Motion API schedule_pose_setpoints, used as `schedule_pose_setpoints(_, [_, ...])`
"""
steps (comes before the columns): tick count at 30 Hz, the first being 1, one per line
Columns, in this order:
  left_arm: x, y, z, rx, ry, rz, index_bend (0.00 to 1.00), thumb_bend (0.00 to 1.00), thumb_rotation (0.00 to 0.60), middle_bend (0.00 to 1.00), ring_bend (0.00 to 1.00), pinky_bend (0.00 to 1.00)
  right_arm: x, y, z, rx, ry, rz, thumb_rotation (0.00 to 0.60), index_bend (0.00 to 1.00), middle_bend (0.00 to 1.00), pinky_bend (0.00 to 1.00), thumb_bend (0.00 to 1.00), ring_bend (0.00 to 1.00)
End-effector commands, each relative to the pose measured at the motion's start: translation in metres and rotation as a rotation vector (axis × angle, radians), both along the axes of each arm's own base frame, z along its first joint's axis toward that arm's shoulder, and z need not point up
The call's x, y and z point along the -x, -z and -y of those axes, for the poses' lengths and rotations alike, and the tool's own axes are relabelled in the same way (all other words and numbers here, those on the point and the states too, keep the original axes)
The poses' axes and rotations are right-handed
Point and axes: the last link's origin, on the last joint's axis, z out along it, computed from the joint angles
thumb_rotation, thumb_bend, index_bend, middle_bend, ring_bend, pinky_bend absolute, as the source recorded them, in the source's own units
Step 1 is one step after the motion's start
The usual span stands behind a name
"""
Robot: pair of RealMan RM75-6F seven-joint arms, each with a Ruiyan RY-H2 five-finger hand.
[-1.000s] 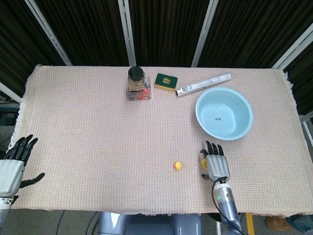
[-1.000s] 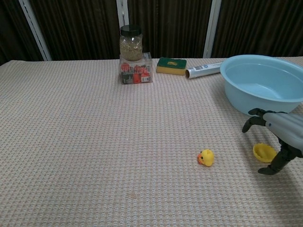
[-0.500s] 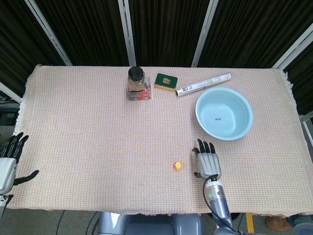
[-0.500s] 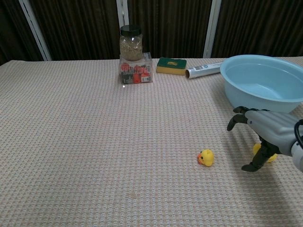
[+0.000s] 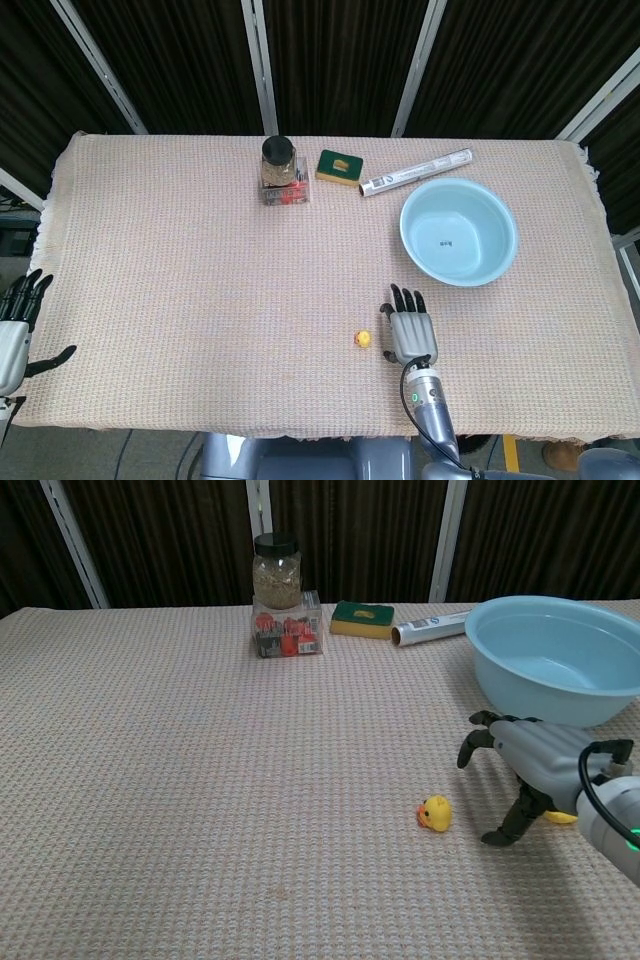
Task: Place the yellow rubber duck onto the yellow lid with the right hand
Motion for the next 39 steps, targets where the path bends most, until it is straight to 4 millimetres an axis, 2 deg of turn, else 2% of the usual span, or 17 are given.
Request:
schedule_pose_setpoints(1, [0.000, 0.000, 0.000, 0.002, 0.001, -0.001, 0.00, 0.00, 0.600, 0.00, 0.00, 0.22, -0.001, 0.001, 0.001, 0.005, -0.004, 0.004, 0.600, 0.30, 0.00, 0.00, 0.08, 0.00])
schedule_pose_setpoints(7, [-0.001, 0.001, 0.000, 0.005, -0.001, 0.001, 0.00, 0.00, 0.600, 0.00, 0.00, 0.22, -0.005, 0.004, 0.002, 0.016, 0.015, 0.028, 0.600, 0.30, 0.00, 0.00, 0.08, 0.00])
schedule_pose_setpoints(20, [-0.001, 0.001, 0.000, 0.010, -0.001, 0.009, 0.00, 0.00, 0.600, 0.00, 0.00, 0.22, -0.038, 0.006, 0.003, 0.027, -0.038, 0.060, 0.600, 0.29, 0.00, 0.00, 0.08, 0.00])
schedule_pose_setpoints(39, [-0.001, 0.001, -0.001, 0.013, -0.003, 0.014, 0.00, 0.00, 0.600, 0.00, 0.00, 0.22, -0.037, 0.016, 0.000, 0.014, -0.076, 0.056, 0.600, 0.35, 0.00, 0.00, 0.10, 0.00])
